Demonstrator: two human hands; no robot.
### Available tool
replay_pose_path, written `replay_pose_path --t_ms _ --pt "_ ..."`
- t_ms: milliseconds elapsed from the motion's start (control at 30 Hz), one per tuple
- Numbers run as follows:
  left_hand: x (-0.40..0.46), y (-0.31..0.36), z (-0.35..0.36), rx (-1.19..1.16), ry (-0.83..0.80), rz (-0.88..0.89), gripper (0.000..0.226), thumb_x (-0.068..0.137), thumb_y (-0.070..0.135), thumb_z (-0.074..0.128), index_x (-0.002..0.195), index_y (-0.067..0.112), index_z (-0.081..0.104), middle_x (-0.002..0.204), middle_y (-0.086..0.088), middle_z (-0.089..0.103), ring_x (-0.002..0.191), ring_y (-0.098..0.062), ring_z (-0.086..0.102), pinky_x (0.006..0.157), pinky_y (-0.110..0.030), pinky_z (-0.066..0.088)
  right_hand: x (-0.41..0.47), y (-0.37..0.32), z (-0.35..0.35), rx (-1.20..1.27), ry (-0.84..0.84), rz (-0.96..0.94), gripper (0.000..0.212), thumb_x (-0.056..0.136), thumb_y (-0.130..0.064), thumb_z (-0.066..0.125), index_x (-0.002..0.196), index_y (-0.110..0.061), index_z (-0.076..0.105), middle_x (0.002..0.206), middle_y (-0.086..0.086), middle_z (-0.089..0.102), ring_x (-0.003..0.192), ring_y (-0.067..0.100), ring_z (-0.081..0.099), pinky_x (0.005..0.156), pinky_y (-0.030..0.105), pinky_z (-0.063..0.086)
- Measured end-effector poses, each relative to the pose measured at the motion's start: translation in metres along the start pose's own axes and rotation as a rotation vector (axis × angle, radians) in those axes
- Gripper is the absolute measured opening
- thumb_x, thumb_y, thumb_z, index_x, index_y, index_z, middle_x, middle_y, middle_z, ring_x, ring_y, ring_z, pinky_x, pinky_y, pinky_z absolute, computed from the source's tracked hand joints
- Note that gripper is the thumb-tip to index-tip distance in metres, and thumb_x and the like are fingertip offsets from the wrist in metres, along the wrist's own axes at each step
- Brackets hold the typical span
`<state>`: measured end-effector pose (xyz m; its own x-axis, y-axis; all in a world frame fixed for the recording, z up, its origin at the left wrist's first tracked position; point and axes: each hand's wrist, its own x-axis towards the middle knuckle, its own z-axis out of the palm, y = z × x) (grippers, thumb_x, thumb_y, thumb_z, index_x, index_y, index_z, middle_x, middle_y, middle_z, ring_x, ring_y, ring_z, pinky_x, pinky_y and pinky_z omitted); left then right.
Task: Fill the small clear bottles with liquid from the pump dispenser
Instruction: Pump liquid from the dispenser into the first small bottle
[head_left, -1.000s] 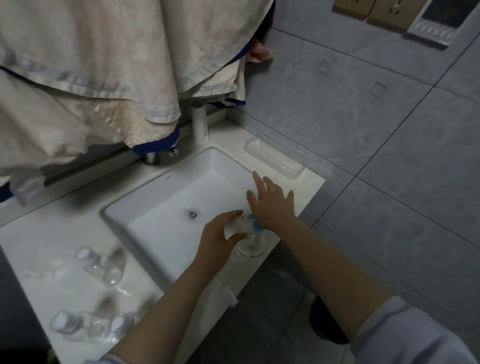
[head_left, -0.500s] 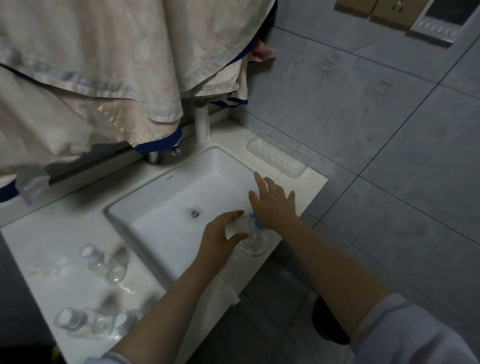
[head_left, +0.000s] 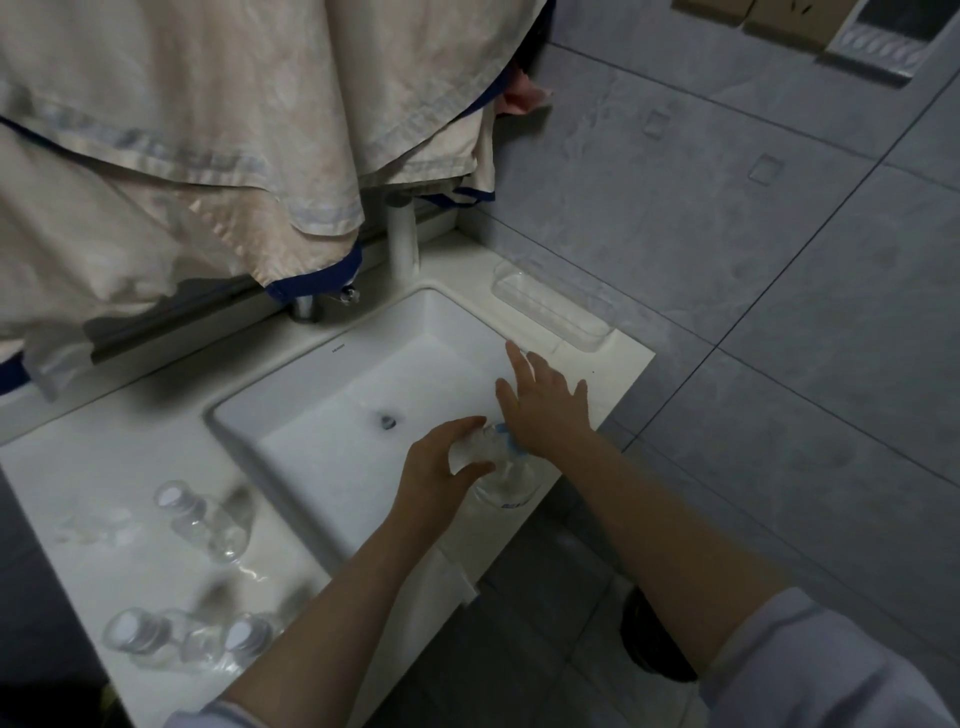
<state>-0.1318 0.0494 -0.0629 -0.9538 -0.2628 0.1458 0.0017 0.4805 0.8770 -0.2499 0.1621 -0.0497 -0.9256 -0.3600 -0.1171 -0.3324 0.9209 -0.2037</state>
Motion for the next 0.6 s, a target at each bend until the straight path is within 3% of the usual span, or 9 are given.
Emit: replay_pose_path --t_ms 267,600 --pt "0.002 0.004 -0.001 -0.009 -0.007 -0.016 0.048 0.078 0.013 0.071 0.123 0.004 0.056 0.124 -0.011 0.060 0.114 -0.021 0.057 0.104 -0.028 0.040 -0.001 -0.001 0.007 -0.004 -0.012 0.010 0.057 0.100 -0.046 0.016 0.149 -0.036 -0.010 0.160 0.001 0.006 0.145 0.027 0.012 0.113 0.059 0.000" --pt "0.002 0.004 -0.001 -0.005 0.000 -0.025 0.049 0.077 0.013 0.072 0.123 0.007 0.057 0.124 -0.008 0.061 0.114 -0.018 0.056 0.096 -0.014 0.035 0.004 -0.001 -0.005 -0.068 -0.014 -0.014 0.059 0.099 -0.050 0.016 0.149 -0.034 -0.012 0.160 0.000 0.005 0.144 0.028 0.014 0.112 0.060 0.000"
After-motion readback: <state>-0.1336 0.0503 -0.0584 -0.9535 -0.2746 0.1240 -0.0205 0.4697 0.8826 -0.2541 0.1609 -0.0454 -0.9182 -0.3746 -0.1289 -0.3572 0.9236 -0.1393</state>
